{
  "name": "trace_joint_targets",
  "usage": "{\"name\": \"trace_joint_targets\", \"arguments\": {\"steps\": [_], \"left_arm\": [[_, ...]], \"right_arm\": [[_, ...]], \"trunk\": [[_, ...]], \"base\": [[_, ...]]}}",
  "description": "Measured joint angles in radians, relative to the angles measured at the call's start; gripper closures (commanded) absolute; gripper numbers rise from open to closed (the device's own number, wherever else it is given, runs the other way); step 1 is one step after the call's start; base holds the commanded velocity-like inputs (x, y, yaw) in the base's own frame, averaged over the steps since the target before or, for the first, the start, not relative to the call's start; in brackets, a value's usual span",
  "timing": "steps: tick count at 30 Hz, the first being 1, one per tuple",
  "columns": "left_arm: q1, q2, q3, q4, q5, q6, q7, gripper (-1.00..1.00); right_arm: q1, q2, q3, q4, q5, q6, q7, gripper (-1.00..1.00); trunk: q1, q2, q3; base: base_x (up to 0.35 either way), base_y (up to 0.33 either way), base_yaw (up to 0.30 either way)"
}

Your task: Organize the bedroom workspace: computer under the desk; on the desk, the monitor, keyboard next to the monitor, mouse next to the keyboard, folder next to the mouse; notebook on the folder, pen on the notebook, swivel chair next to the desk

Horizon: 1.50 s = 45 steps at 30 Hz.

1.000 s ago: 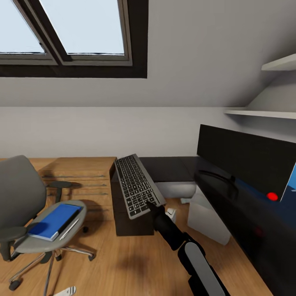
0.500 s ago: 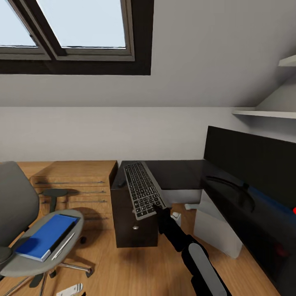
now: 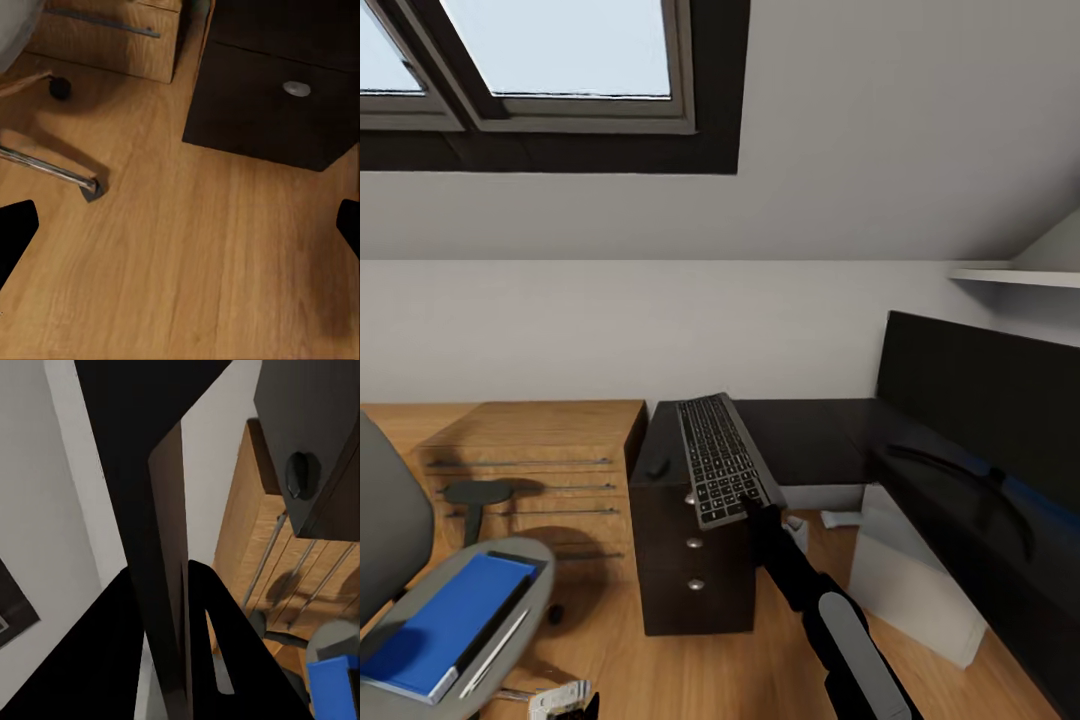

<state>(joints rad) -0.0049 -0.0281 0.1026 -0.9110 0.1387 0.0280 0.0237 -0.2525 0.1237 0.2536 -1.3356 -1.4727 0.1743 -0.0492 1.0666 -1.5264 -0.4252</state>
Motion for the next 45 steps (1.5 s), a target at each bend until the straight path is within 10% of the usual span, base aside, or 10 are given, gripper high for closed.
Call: {"name": "trace_joint_targets", "arguments": {"steps": [9,22,33,45], "left_arm": [[0.106,-0.002,-0.008,-0.263,0.002,0.008,-0.004,-1.00],[0.154,-0.002,-0.072,-0.289,0.005,0.008,-0.005,-1.00],[0.161,0.000,-0.073,-0.293,0.008,0.021,-0.004,-1.00],[0.161,0.004,-0.068,-0.327,0.145,0.025,-0.002,-1.00]], "right_arm": [[0.000,0.001,0.004,0.028,-0.006,-0.084,-0.003,1.00],[0.000,0.004,0.003,0.069,-0.013,-0.084,-0.005,1.00],[0.000,0.003,0.001,0.092,-0.124,-0.089,-0.004,1.00],[0.000,0.003,0.000,0.101,-0.131,-0.158,-0.006,1.00]], "trunk": [[0.000,0.000,0.000],[0.000,0.000,0.000],[0.001,0.000,0.000],[0.004,-0.007,-0.003]], "base": [[0.329,0.094,0.000],[0.329,0.092,0.000],[0.128,0.013,0.000],[0.001,0.000,0.000]]}}
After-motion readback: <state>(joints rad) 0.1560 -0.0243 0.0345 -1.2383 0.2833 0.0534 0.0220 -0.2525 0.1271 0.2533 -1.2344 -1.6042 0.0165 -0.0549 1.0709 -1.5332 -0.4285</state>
